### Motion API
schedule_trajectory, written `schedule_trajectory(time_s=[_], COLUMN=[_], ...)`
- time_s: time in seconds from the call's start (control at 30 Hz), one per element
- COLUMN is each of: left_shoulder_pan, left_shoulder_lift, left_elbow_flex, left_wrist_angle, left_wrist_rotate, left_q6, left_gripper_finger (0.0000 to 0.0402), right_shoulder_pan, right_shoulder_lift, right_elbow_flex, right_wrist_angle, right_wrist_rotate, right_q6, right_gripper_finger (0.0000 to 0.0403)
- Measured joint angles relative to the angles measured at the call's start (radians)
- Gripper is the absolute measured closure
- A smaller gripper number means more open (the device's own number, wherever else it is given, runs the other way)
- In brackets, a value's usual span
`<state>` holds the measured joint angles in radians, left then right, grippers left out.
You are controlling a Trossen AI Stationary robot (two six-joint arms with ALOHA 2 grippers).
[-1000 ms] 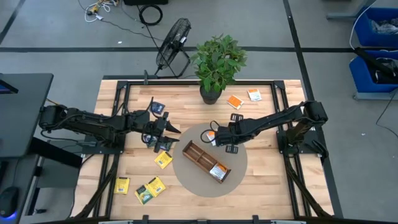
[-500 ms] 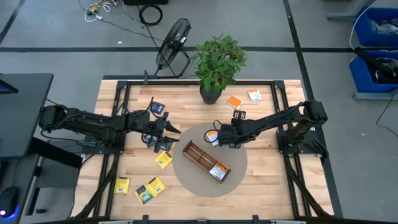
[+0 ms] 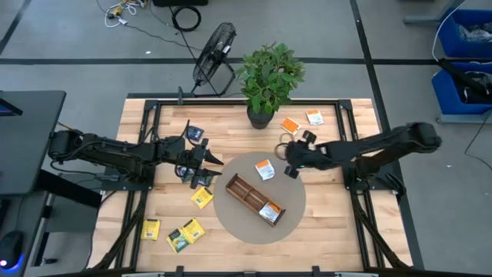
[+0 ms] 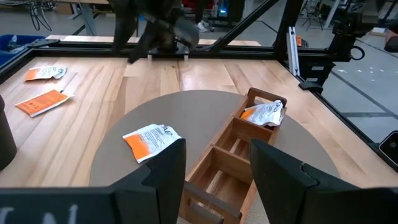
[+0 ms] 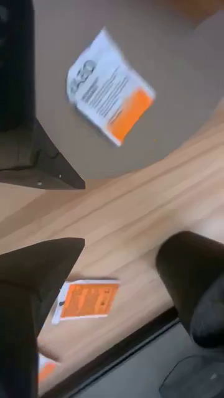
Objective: Pick & Place Tea
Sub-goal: Put the orange tea bag into the bottom section of the wooden organizer
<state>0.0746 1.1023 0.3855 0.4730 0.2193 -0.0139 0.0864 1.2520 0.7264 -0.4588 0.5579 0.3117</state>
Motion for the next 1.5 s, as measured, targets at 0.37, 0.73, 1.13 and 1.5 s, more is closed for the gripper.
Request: schedule_trajectory(time_s=[0.37, 0.73, 1.13, 1.5], left_shoulder_pan=[0.0, 0.0, 0.0, 0.0], left_shoulder_lift=[0.0, 0.0, 0.0, 0.0], left_elbow_flex=[0.0, 0.0, 0.0, 0.0], left_wrist_angle=[0.001, 0.002, 0.002, 0.0], left_wrist_rotate=[0.0, 0.0, 0.0, 0.0], left_q6=[-0.001, -0.019, -0.016, -0.001], left_gripper_finger=[0.0218, 0.0218, 0.0218, 0.0218], right_shoulder_pan=[-0.025, -0.168, -0.281, -0.318], right_shoulder_lift=[-0.333, -0.391, -0.288, -0.139], right_elbow_flex=[-0.244, -0.32, -0.32, -0.32], right_wrist_angle=[0.353, 0.256, 0.289, 0.386], right_wrist_rotate=[-0.017, -0.015, -0.077, -0.067], right_q6=[-0.024, 0.064, -0.178, -0.298], right_gripper_finger=[0.0266, 0.0266, 0.025, 0.0159])
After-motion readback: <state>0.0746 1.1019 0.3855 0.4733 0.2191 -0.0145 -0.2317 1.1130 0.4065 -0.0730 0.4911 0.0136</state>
